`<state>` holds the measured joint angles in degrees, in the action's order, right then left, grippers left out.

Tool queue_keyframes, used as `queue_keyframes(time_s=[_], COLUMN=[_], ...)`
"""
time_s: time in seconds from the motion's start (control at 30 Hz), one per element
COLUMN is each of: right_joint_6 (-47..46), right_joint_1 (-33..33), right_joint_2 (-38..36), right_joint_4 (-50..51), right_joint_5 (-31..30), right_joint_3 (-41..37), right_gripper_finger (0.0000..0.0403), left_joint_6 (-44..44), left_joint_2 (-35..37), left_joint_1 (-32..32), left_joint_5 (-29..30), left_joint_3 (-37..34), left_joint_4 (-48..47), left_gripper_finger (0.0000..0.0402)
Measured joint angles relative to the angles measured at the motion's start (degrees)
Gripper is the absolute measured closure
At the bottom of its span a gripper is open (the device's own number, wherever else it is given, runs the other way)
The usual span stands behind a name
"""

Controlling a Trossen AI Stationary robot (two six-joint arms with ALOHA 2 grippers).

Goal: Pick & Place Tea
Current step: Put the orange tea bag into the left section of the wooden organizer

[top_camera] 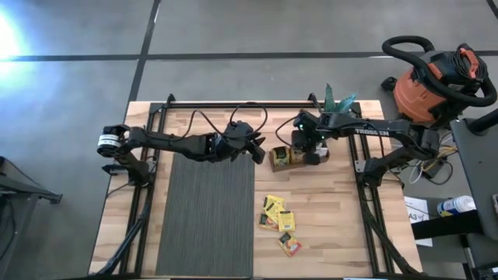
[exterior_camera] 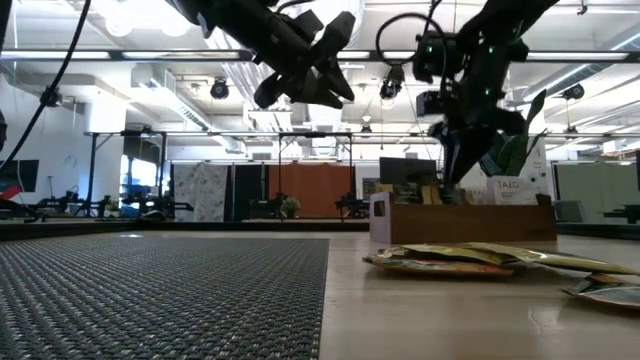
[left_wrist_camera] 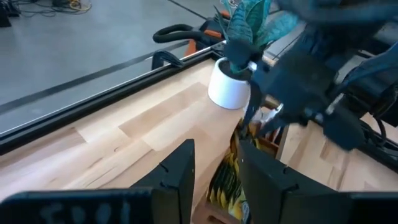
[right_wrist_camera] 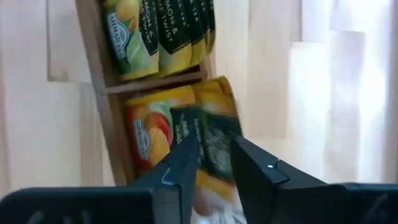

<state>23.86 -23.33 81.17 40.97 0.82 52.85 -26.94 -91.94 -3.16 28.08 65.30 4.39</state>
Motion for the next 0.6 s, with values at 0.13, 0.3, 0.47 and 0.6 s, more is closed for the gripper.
queue_keyframes(time_s=[0.13,0.3,0.47,0.6], right_joint_6=[1.5,-1.9,-13.4,-26.9], right_joint_1=[0.0,0.3,1.6,6.2], right_joint_2=[-2.1,-5.7,-9.1,-9.8], right_joint_4=[4.4,9.4,12.6,12.6], right_joint_5=[-0.7,-0.4,8.6,16.1], right_joint_3=[3.4,6.5,6.8,4.4], right_gripper_finger=[0.0292,0.0281,0.0278,0.0282], left_joint_6=[-0.1,-2.3,-4.4,-5.9], left_joint_2=[0.0,0.0,0.0,0.0], left_joint_1=[0.4,0.7,0.7,0.8], left_joint_5=[-1.9,-7.8,-14.8,-19.2], left_joint_3=[0.0,-0.7,-4.0,-8.0], left_joint_4=[-2.5,-6.6,-6.5,-4.8], left_gripper_finger=[0.0287,0.0287,0.0287,0.0287])
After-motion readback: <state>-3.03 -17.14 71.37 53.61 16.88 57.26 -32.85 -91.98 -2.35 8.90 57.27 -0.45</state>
